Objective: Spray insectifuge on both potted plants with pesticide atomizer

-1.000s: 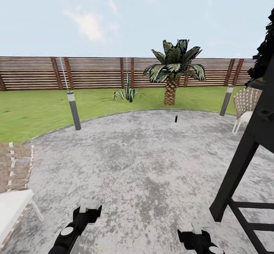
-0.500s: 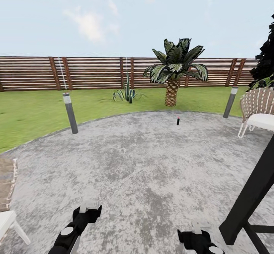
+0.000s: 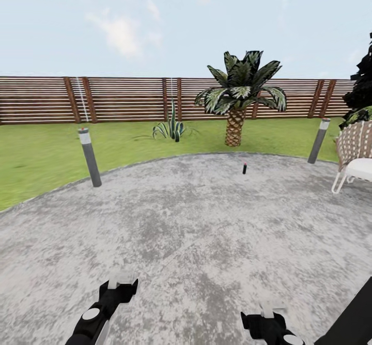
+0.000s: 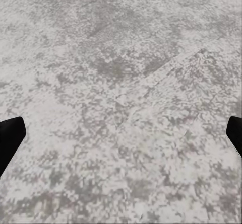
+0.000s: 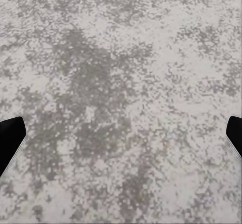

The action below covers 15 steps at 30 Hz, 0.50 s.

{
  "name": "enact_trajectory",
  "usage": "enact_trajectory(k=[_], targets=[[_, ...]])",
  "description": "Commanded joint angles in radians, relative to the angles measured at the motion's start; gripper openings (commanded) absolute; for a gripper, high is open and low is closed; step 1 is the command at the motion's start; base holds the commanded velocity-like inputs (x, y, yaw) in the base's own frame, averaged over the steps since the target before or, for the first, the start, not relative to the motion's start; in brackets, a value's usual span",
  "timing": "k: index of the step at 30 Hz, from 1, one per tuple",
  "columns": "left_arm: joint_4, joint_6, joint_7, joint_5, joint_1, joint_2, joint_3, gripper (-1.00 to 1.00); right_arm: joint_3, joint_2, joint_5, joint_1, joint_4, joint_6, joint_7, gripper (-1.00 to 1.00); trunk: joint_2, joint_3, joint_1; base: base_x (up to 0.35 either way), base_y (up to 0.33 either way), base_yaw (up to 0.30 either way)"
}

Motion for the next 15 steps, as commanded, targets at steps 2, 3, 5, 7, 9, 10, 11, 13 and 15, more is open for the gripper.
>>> enact_trajectory(k=[2,3,5,7,9,10,11,13,15], targets=[[-0.002,0.006,0.000,0.001,0.000,0.000,0.000,1.00,0.000,0.000,0.002,0.000,-0.002,0.005,-0.001,1.00,0.000,-0.001,0.000,0.346,0.000,0.000],[-0.002,0.006,0.000,0.001,0.000,0.000,0.000,1.00,0.000,0.000,0.002,0.000,-0.002,0.005,0.000,1.00,0.000,-0.001,0.000,0.346,0.000,0.000],[-0.002,0.006,0.000,0.001,0.000,0.000,0.000,1.00,0.000,0.000,0.002,0.000,-0.002,0.005,0.000,1.00,0.000,-0.001,0.000,0.346,0.000,0.000],[-0.002,0.006,0.000,0.001,0.000,0.000,0.000,1.00,0.000,0.000,0.002,0.000,-0.002,0.005,-0.001,1.00,0.000,-0.001,0.000,0.346,0.000,0.000],[-0.002,0.006,0.000,0.001,0.000,0.000,0.000,1.00,0.000,0.000,0.002,-0.001,-0.002,0.005,0.000,1.00,0.000,-0.001,0.000,0.346,0.000,0.000],[-0.002,0.006,0.000,0.001,0.000,0.000,0.000,1.00,0.000,0.000,0.002,0.000,-0.002,0.005,0.000,1.00,0.000,-0.001,0.000,0.346,0.000,0.000],[-0.002,0.006,0.000,0.001,0.000,0.000,0.000,1.00,0.000,0.000,0.002,0.000,-0.002,0.005,-0.001,1.00,0.000,-0.001,0.000,0.346,0.000,0.000],[-0.002,0.006,0.000,0.000,0.000,0.000,0.000,1.00,0.000,0.000,0.002,0.000,-0.002,0.005,-0.001,1.00,0.000,-0.001,0.000,0.346,0.000,0.000],[-0.002,0.006,0.000,0.000,0.000,0.000,0.000,1.00,0.000,0.000,0.002,-0.001,-0.002,0.005,-0.001,1.00,0.000,-0.001,0.000,0.346,0.000,0.000]])
